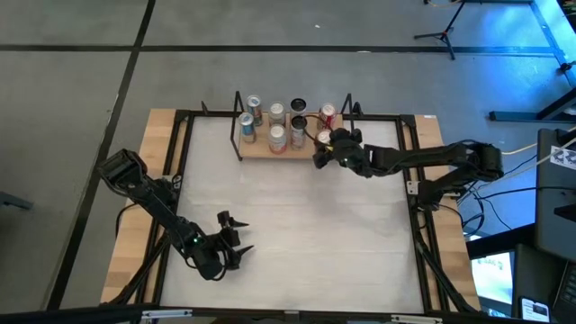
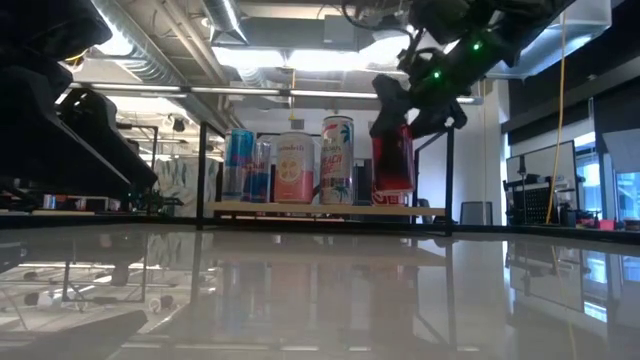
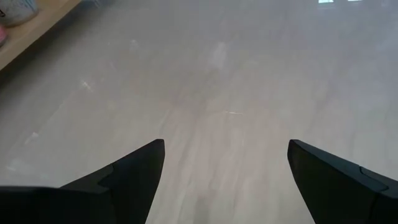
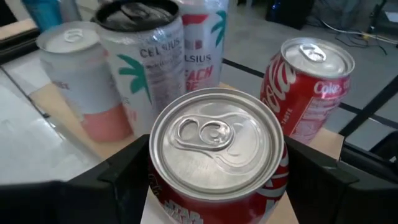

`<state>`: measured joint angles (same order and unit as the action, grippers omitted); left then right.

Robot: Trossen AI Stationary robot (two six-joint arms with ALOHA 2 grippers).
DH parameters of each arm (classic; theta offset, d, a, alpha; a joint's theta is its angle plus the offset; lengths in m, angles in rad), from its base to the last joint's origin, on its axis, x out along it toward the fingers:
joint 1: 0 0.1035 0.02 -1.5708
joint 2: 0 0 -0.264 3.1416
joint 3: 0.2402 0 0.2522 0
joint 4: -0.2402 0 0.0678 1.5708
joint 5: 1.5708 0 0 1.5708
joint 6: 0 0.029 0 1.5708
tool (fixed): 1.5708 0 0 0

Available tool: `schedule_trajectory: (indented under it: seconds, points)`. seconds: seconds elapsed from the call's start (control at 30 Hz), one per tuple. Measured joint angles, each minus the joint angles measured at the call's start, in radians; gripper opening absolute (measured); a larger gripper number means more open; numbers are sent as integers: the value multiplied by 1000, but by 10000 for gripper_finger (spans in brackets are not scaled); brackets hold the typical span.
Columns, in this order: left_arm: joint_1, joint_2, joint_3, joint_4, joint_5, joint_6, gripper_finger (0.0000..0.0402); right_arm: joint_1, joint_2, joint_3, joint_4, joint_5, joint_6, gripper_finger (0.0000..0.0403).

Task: Place canned beverage on shelf
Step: Put the red soda can aligned with the other red white soda can on the shelf

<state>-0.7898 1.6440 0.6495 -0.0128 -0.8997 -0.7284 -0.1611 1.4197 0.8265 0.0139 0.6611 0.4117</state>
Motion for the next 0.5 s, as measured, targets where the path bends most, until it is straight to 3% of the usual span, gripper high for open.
schedule_trajectory:
  seconds: [0.5]
  points:
    - [0,0,0,0,1,2,330,-16,22,0,29,4,3,288]
